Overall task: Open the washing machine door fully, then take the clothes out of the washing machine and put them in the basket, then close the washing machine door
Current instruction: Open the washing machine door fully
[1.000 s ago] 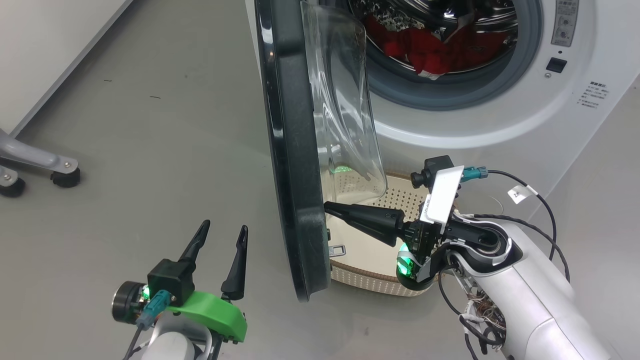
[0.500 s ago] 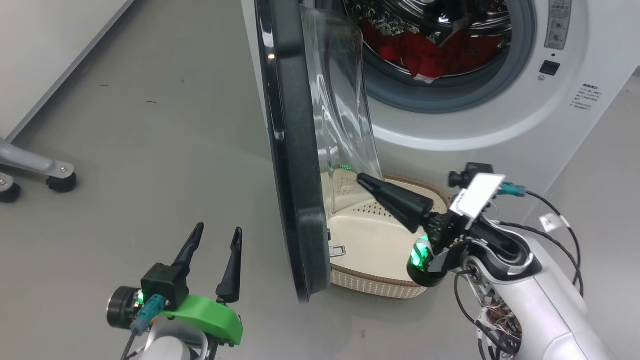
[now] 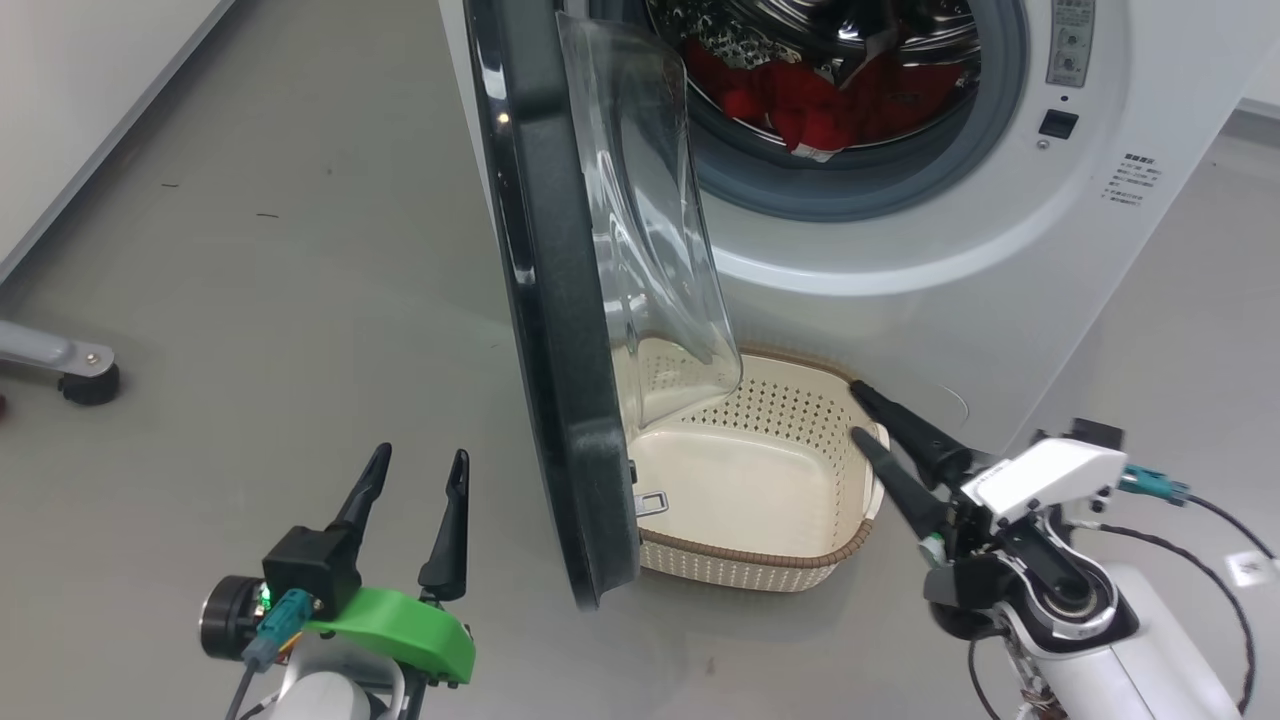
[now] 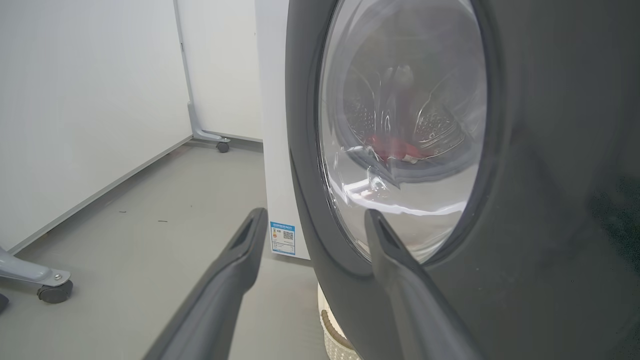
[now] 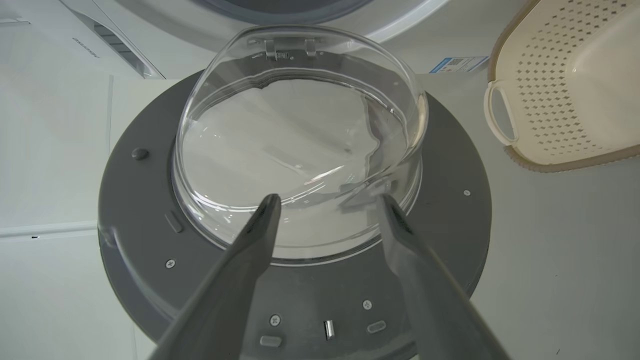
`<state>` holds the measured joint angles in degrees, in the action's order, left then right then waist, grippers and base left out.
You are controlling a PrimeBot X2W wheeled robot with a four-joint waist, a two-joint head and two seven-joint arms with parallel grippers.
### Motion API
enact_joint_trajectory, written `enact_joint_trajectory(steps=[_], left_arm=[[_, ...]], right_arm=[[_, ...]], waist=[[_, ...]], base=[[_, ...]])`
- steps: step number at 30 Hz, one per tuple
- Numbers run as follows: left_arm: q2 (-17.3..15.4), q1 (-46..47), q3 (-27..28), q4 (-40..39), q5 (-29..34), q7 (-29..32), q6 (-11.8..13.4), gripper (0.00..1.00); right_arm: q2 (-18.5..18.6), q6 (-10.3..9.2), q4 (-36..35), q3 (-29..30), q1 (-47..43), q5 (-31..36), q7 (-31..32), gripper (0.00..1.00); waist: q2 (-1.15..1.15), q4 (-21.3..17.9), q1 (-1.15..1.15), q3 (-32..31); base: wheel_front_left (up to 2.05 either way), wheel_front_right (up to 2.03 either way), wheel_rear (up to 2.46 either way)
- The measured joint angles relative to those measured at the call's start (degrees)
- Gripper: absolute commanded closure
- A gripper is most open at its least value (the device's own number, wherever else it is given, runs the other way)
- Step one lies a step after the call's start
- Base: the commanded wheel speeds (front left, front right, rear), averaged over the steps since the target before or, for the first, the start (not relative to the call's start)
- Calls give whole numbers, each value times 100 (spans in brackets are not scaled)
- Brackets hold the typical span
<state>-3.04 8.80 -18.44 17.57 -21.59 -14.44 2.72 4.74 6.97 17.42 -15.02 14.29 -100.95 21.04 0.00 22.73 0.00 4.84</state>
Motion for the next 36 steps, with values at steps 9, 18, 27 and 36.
enact_joint_trajectory(steps=[9, 18, 27, 36], left_arm=[[-35, -5, 119, -93, -1, 0, 10, 0], [-35, -10, 83, -93, -1, 0, 10, 0], [-37, -88, 30, -49, -1, 0, 9, 0], [-45, -115, 24, -51, -1, 0, 9, 0]], right_arm=[[630, 0, -520, 45, -247, 2409, -1794, 0], [1532, 2, -714, -513, -358, 5133, -3925, 0], [1233, -655, -715, -345, -663, 7032, -3598, 0], [612, -1024, -984, -3, -1052, 7711, -3597, 0]], waist=[[0, -156, 0, 1], [0, -187, 0, -23], [0, -166, 0, -122], [0, -170, 0, -124]], base=[[0, 0, 0], [0, 0, 0], [0, 0, 0], [0, 0, 0]])
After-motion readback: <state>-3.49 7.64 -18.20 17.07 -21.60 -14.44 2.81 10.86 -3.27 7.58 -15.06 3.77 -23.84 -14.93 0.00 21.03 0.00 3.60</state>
